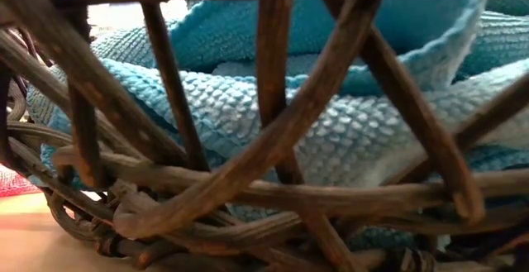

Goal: Sort microfiber towel by color & place in baskets
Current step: Put the pink towel into the transparent bin

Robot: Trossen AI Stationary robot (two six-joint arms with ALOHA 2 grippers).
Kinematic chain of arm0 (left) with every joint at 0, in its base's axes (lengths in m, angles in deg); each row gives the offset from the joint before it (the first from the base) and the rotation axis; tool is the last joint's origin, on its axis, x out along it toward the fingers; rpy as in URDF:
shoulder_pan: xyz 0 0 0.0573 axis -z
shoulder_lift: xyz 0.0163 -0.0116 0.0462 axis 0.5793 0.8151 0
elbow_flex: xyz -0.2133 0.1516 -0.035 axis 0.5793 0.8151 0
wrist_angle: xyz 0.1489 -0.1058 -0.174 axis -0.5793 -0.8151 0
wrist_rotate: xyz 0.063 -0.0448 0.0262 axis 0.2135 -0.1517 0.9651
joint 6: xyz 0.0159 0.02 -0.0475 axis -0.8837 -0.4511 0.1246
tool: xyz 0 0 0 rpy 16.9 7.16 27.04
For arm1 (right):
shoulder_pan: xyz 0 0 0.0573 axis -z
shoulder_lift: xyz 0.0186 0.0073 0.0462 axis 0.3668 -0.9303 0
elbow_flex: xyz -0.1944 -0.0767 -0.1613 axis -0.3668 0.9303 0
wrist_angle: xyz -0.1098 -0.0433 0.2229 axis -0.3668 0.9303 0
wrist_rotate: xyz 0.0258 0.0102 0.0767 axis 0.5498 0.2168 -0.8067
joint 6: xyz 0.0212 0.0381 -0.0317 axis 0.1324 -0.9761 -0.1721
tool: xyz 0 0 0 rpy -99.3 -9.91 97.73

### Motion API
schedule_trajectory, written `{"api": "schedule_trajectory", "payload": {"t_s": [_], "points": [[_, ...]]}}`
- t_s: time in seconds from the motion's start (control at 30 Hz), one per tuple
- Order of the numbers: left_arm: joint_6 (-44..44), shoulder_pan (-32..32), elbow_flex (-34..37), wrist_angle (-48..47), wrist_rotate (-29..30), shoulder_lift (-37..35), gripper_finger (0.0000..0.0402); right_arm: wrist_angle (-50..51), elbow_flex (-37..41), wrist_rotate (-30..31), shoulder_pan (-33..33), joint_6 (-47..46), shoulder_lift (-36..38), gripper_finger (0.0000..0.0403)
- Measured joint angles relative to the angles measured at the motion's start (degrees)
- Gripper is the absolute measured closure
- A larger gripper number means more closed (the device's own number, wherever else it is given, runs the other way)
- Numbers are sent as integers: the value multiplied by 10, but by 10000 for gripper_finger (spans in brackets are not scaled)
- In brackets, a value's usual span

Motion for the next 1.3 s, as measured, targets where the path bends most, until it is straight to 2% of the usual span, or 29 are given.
{"api": "schedule_trajectory", "payload": {"t_s": [0.1,0.27,0.43,0.57,0.67,0.77,0.97,1.1,1.3], "points": [[58,105,11,21,42,38,401,0,0,0,0,9,0,57],[97,259,40,98,102,137,401,10,0,0,0,13,0,57],[175,373,48,135,115,237,401,23,0,0,0,15,0,57],[230,437,48,174,187,284,401,21,0,0,0,21,0,57],[247,455,48,179,245,306,401,21,0,0,0,25,0,57],[239,449,48,180,257,322,399,21,0,0,0,25,0,57],[163,422,48,200,176,353,370,19,0,-1,0,25,0,57],[106,407,48,231,133,371,327,15,0,-1,0,22,0,57],[34,404,48,243,118,386,251,15,0,-7,0,9,0,57]]}}
